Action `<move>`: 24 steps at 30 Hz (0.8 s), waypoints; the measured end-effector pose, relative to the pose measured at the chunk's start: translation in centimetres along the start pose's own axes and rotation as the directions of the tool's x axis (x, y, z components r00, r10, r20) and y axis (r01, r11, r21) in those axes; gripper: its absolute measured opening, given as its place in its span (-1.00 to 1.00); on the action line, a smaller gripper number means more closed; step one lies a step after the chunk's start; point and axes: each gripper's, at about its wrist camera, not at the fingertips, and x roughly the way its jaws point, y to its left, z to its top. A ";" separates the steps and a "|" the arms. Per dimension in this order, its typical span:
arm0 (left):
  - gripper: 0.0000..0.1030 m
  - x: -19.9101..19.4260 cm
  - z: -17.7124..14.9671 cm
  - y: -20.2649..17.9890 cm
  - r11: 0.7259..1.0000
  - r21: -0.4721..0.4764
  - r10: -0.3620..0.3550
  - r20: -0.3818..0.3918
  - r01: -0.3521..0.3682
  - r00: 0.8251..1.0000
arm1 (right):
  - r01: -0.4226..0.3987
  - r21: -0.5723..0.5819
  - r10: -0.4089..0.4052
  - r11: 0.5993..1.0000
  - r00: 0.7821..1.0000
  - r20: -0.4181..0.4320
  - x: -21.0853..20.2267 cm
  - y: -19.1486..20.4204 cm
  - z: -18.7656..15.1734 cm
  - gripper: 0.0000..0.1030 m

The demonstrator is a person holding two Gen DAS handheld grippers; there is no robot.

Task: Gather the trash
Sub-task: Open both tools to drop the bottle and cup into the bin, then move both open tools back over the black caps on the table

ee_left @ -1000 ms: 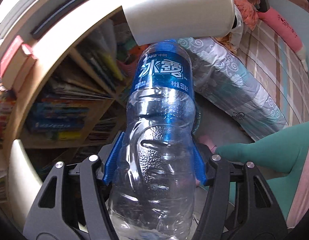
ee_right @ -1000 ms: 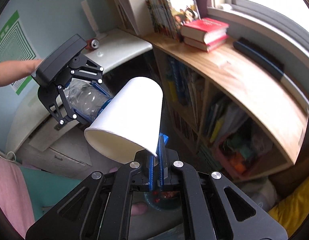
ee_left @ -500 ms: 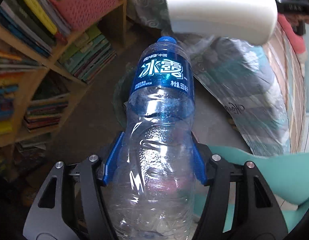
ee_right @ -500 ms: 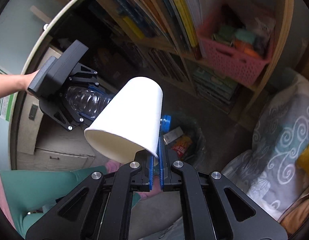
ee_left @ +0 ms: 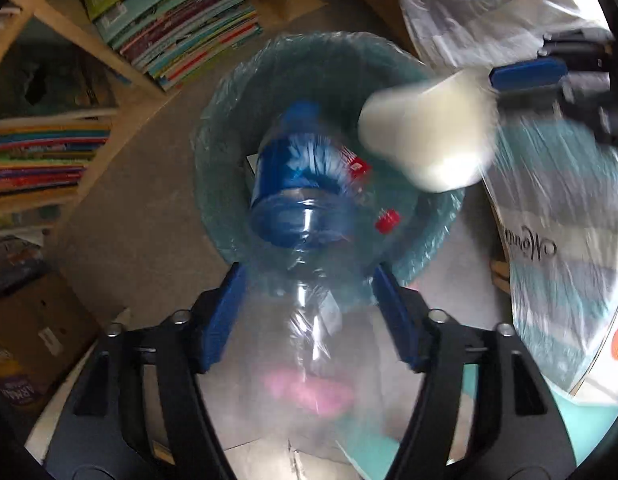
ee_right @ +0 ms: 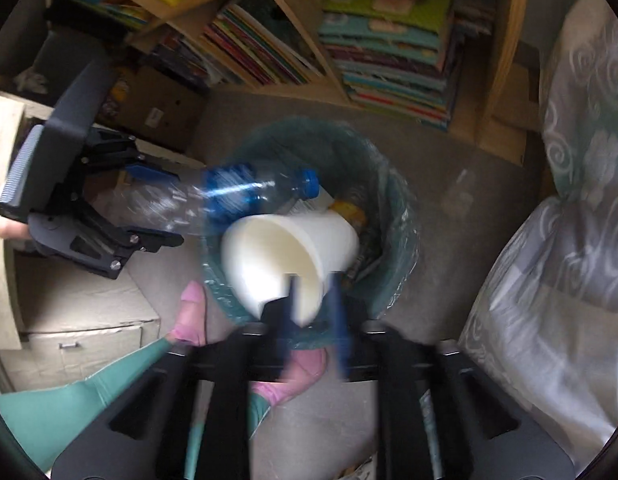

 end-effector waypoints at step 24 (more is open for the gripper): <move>0.81 -23.9 -13.5 -0.6 0.987 -0.135 -0.039 0.320 0.087 0.947 | -0.090 -0.324 0.118 0.942 0.991 0.066 -15.6 14.4 3.6 0.33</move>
